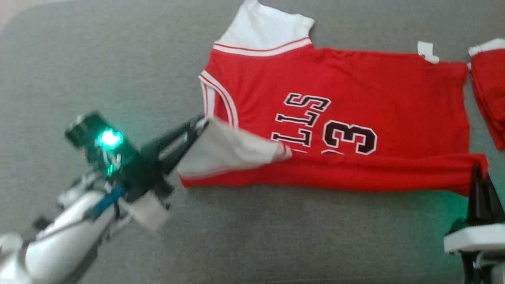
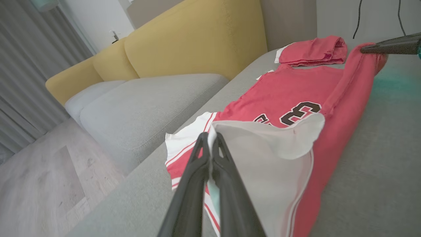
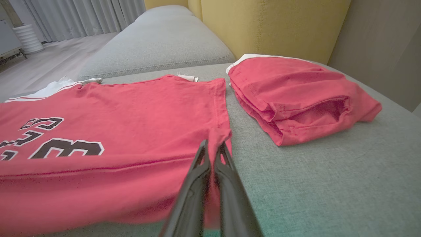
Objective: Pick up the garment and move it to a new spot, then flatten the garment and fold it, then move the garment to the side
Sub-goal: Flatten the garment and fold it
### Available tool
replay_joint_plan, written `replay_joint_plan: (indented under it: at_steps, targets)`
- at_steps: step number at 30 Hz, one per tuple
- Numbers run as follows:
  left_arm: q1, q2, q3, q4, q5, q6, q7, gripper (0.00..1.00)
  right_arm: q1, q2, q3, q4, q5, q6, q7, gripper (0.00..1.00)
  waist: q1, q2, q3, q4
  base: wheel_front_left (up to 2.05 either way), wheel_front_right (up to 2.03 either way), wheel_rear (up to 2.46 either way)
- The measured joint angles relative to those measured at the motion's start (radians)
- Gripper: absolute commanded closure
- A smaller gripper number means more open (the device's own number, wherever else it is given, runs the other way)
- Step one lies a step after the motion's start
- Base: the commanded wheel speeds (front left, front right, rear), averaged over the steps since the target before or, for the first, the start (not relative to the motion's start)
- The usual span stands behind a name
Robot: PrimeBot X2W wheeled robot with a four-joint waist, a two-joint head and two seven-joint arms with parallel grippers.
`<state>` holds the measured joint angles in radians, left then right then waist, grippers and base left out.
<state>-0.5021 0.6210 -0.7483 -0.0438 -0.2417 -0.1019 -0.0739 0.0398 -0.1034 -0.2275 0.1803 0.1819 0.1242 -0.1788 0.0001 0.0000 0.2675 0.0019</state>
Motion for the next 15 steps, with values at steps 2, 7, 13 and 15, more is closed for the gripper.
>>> replay_joint_plan:
  at_steps: [2, 7, 13, 15]
  targets:
    - [-0.082, -0.009, -0.032, 0.058, 0.025, -0.014, -0.002, 1.0, -0.028, 0.002, 0.005, 0.017, -0.014, 0.0, -0.008, 1.0, 0.0001, 0.0, 0.016, -0.017, 0.0, 0.0, 0.0]
    - [-0.261, -0.052, -0.1, 0.206, 0.032, -0.024, -0.009, 1.0, -0.087, 0.012, 0.031, 0.058, -0.031, 0.0, -0.025, 1.0, 0.0001, 0.0, 0.057, -0.06, 0.0, 0.0, 0.0]
    - [-0.383, -0.072, -0.188, 0.343, 0.033, -0.03, -0.047, 1.0, -0.152, 0.024, 0.066, 0.088, -0.036, 0.0, -0.053, 1.0, 0.0001, 0.0, 0.101, -0.1, 0.0, 0.0, 0.0]
    - [-0.415, -0.074, -0.217, 0.395, 0.03, -0.03, -0.071, 1.0, -0.183, 0.026, 0.073, 0.098, -0.026, 0.0, -0.061, 1.0, 0.0002, 0.0, 0.116, -0.115, 0.0, 0.0, 0.0]
